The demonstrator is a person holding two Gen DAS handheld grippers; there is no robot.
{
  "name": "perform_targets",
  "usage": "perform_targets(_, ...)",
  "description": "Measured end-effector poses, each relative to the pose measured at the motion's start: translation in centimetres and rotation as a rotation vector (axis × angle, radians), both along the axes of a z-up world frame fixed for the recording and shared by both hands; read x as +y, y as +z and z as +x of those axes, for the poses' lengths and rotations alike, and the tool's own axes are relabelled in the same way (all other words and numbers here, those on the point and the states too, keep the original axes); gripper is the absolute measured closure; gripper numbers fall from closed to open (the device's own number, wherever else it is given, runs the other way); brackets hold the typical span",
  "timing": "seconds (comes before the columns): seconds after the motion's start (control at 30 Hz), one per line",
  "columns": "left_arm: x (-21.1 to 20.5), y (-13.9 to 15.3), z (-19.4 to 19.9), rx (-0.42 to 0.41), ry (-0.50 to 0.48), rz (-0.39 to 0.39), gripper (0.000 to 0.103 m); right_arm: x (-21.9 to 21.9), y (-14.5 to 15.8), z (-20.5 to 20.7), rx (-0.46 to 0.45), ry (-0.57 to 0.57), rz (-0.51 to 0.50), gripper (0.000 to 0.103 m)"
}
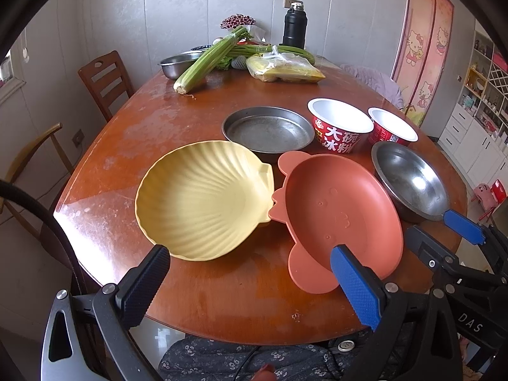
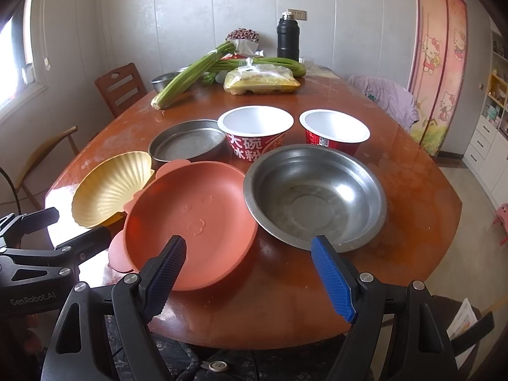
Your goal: Organize plates and bowls
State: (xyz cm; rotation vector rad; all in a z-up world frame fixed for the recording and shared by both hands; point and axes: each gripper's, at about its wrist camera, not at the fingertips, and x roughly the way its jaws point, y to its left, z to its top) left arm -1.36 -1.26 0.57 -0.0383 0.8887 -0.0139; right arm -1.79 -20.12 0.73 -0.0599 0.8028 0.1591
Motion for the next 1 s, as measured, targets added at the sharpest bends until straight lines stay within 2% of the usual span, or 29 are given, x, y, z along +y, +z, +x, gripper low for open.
perform_targets(0.57, 1.9, 0.1, 0.6, 0.006, 0.054, -0.005, 0.001, 1.4, 0.6, 1.2, 0.003, 0.05, -0.01, 0.021)
perform_targets(1.0, 6.6, -0.3, 1.6, 0.033, 0.173, -0.025, 0.001, 7.4, 2.4, 5.0, 0.009, 0.249, -0.013, 0.021)
